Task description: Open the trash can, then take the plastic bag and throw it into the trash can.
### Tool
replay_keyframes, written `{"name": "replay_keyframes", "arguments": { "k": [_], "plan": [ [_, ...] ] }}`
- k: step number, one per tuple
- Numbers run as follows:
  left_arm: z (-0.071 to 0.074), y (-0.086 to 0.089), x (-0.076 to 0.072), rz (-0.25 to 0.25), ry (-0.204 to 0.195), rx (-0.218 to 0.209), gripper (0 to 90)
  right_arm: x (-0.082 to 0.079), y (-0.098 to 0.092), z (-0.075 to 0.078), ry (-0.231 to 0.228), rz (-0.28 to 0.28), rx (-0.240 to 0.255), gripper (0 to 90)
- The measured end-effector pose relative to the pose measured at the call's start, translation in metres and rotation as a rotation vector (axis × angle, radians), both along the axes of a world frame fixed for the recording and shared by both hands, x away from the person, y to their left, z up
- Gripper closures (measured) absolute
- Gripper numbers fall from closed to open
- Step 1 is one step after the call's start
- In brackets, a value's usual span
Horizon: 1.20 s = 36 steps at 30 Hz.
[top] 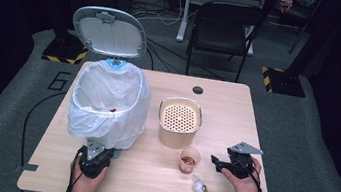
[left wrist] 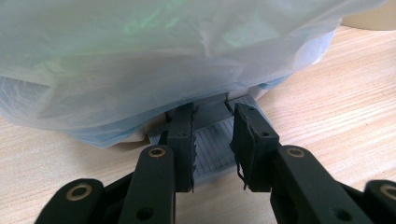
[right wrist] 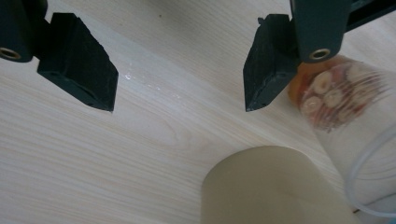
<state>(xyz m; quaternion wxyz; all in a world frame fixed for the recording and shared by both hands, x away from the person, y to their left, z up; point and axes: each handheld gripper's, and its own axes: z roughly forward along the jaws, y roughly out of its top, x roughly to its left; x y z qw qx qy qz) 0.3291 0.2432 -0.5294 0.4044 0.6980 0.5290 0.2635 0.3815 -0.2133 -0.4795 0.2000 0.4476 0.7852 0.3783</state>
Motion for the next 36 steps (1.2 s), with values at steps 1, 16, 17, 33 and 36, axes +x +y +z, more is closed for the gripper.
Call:
{"name": "replay_keyframes", "arguments": {
  "k": [1, 16, 17, 33, 36],
  "plan": [
    [0.0, 0.0, 0.0, 0.0, -0.001, 0.0, 69.1, -0.001, 0.0, 0.001, 0.002, 0.006, 0.0, 26.6],
    [0.0, 0.0, 0.0, 0.0, 0.0, 0.0, 69.1, -0.041, 0.002, 0.004, 0.035, 0.121, 0.016, 27.3],
    [0.0, 0.0, 0.0, 0.0, 0.0, 0.001, 69.1, -0.044, 0.003, 0.002, 0.038, 0.132, 0.026, 28.1],
    [0.0, 0.001, 0.0, -0.01, 0.002, 0.001, 69.2, -0.063, 0.023, -0.012, 0.046, 0.274, 0.023, 37.9],
    [0.0, 0.001, 0.0, -0.011, -0.003, 0.001, 69.2, -0.064, 0.023, -0.011, 0.042, 0.285, 0.035, 40.2]
  ]
}}
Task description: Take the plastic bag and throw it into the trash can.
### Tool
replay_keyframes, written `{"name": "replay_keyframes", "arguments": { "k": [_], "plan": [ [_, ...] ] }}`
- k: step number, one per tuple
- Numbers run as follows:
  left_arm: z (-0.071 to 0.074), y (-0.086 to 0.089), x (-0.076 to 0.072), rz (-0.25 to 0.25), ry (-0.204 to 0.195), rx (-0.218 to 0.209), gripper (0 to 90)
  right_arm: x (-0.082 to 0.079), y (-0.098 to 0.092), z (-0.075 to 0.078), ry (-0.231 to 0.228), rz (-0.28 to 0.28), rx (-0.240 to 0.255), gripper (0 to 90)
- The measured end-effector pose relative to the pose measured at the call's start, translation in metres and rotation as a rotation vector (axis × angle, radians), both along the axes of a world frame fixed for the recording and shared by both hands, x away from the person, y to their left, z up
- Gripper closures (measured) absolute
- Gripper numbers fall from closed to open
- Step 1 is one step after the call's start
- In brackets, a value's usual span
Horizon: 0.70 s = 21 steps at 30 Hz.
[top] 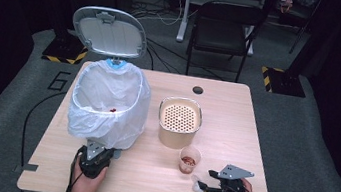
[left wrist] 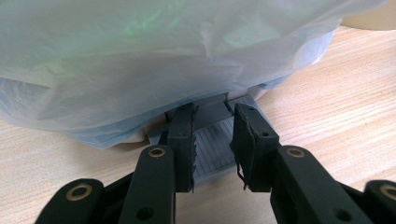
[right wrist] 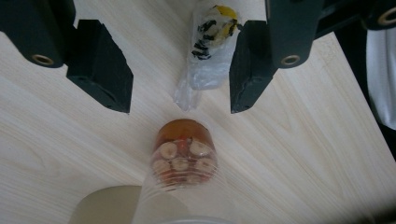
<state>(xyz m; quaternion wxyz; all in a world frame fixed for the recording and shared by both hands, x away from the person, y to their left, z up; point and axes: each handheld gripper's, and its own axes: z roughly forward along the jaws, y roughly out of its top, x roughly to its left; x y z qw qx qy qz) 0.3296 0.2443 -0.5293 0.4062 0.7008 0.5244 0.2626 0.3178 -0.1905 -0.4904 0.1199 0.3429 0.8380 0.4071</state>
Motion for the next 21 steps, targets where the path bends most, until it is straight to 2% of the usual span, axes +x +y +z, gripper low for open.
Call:
{"name": "replay_keyframes", "arguments": {
  "k": [4, 5, 8, 9, 10, 12, 14, 21],
  "plan": [
    [0.0, 0.0, 0.0, 0.0, 0.0, -0.001, 69.2, 0.001, 0.001, -0.004, 0.03, 0.025, 0.001, 47.4],
    [0.0, 0.0, 0.0, 0.0, 0.0, 0.0, 69.2, 0.001, 0.001, -0.006, 0.05, 0.04, 0.001, 49.2],
    [0.0, 0.0, 0.0, 0.0, 0.0, 0.0, 69.2, 0.002, 0.002, -0.009, 0.072, 0.044, -0.001, 51.3],
    [0.0, 0.0, 0.0, 0.0, 0.0, 0.0, 69.2, 0.003, 0.003, -0.012, 0.087, 0.057, -0.018, 54.9],
    [0.0, 0.0, 0.0, 0.0, 0.0, 0.0, 69.2, 0.003, 0.003, -0.012, 0.087, 0.057, -0.018, 54.9],
    [0.0, 0.0, 0.0, 0.002, 0.001, -0.002, 69.2, 0.005, 0.005, -0.017, 0.106, 0.073, -0.07, 58.4],
    [0.0, 0.0, 0.0, -0.001, 0.0, 0.0, 69.2, 0.005, 0.007, -0.019, 0.108, 0.082, -0.098, 59.3],
    [0.0, 0.0, 0.0, 0.002, 0.001, -0.003, 69.2, 0.007, 0.007, -0.019, 0.114, 0.08, -0.095, 61.4]
  ]
}}
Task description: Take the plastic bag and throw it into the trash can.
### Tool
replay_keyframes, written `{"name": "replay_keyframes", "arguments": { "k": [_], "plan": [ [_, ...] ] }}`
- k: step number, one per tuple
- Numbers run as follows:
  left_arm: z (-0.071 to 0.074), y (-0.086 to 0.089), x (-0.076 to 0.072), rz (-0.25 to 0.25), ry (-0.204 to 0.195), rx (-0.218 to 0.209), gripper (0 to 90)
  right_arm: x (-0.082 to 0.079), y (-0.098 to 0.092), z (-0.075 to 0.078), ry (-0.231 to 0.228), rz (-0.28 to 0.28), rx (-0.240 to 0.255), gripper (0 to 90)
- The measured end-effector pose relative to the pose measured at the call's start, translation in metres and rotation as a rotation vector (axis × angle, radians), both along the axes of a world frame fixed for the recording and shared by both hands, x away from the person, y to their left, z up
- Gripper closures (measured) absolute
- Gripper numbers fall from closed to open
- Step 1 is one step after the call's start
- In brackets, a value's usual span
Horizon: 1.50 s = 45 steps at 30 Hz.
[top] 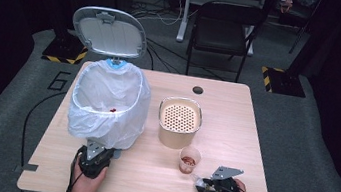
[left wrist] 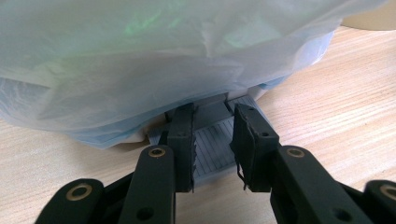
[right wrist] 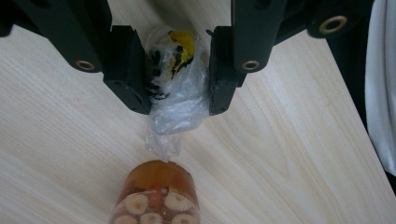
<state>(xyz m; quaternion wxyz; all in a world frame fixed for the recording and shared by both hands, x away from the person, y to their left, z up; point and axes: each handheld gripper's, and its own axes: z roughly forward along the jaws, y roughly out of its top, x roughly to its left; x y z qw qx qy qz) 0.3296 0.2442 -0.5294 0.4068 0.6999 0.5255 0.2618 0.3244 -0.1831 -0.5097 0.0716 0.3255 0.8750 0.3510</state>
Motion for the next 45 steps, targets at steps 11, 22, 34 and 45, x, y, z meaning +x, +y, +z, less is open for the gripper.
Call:
{"name": "replay_keyframes", "arguments": {
  "k": [11, 22, 34, 45],
  "plan": [
    [0.0, 0.0, 0.0, 0.0, 0.001, 0.0, 69.2, 0.004, -0.012, 0.013, -0.023, -0.048, 0.06, 62.1],
    [0.0, 0.001, 0.001, -0.001, -0.002, 0.0, 69.1, 0.011, -0.035, 0.066, -0.078, -0.118, 0.042, 62.0],
    [0.0, 0.0, 0.0, -0.003, 0.0, 0.003, 69.1, 0.037, -0.035, 0.1, -0.114, -0.127, 0.093, 62.0],
    [0.0, 0.001, 0.001, -0.002, -0.004, -0.001, 69.1, 0.054, -0.008, 0.12, -0.149, -0.069, 0.101, 61.9]
  ]
}}
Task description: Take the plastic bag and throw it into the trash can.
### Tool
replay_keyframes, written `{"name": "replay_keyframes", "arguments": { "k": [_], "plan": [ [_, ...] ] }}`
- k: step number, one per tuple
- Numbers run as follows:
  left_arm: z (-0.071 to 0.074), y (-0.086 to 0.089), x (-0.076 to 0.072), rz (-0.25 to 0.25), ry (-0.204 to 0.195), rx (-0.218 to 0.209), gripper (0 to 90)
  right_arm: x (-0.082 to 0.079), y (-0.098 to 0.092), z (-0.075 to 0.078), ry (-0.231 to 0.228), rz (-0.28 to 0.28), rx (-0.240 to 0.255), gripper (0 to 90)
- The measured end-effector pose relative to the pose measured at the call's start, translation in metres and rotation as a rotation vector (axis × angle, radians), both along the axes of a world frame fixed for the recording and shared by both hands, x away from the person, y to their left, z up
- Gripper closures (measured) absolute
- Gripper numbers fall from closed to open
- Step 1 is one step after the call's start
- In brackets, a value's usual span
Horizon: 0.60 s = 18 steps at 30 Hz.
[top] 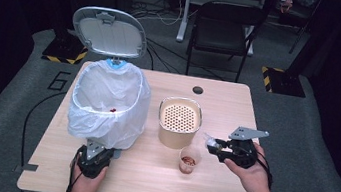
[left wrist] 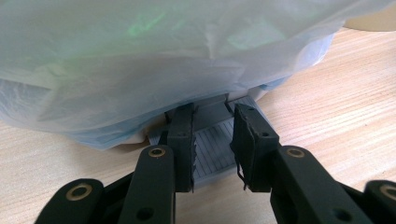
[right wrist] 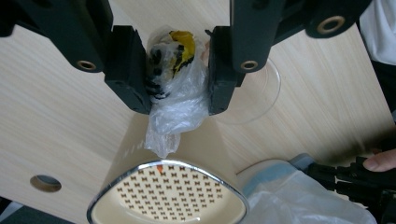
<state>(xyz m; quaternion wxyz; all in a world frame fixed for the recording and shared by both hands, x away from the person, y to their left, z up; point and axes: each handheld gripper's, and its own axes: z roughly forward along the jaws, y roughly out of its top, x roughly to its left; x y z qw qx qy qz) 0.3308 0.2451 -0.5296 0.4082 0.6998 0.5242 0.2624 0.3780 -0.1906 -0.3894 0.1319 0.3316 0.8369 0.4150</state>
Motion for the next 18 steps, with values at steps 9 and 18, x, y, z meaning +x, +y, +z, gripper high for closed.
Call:
{"name": "replay_keyframes", "arguments": {
  "k": [9, 18],
  "plan": [
    [0.0, 0.0, 0.0, 0.001, 0.0, -0.004, 69.1, 0.011, 0.019, 0.013, -0.025, 0.034, 0.004, 61.9],
    [0.0, 0.0, 0.0, 0.0, 0.0, -0.002, 69.1, 0.017, 0.038, 0.033, -0.047, 0.078, 0.026, 61.9]
  ]
}}
